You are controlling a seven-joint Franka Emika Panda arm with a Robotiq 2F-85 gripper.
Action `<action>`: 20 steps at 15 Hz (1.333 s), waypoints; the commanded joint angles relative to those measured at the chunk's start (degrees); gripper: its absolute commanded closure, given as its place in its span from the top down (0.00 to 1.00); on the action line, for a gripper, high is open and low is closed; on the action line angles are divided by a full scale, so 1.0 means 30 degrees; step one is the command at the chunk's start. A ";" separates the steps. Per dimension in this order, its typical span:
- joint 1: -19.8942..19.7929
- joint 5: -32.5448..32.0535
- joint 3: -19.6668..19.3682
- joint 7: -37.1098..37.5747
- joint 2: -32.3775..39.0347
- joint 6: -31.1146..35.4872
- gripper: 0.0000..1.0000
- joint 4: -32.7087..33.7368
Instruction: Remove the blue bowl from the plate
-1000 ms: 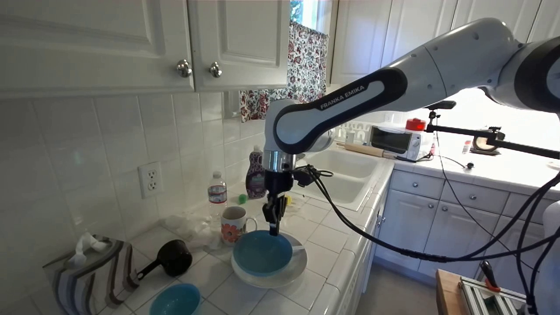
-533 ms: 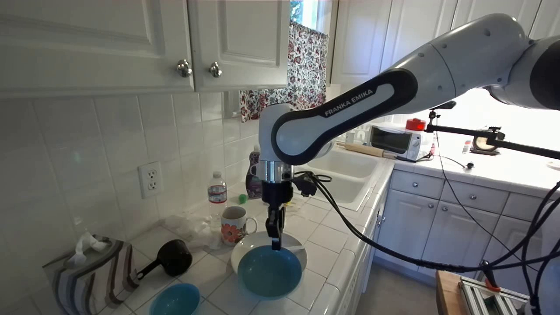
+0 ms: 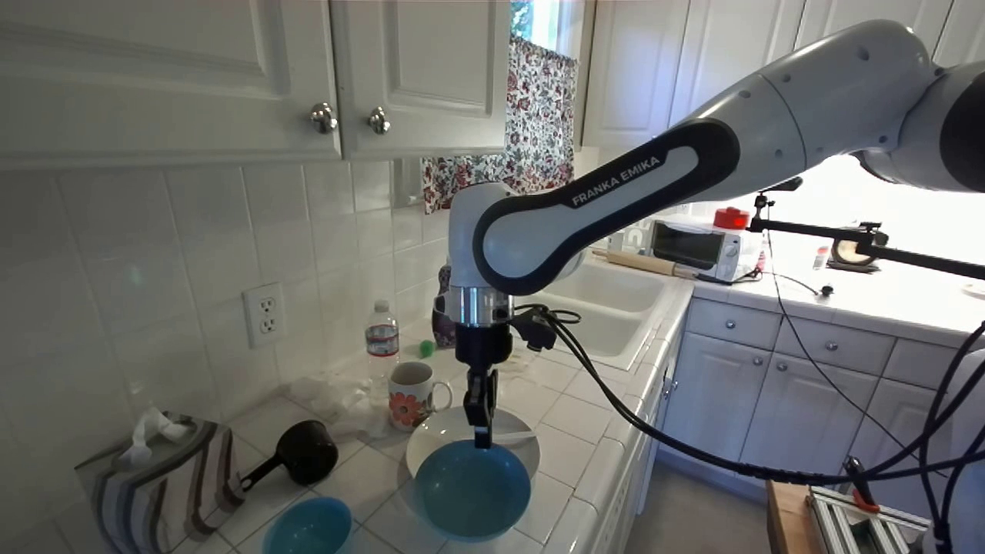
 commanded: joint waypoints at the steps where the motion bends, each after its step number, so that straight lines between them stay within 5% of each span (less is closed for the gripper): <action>1: -0.0042 -0.0020 0.0042 0.0025 0.0006 -0.0045 0.01 0.0038; 20: 0.1760 -0.0377 0.1300 0.0645 0.3706 0.0841 0.01 0.3263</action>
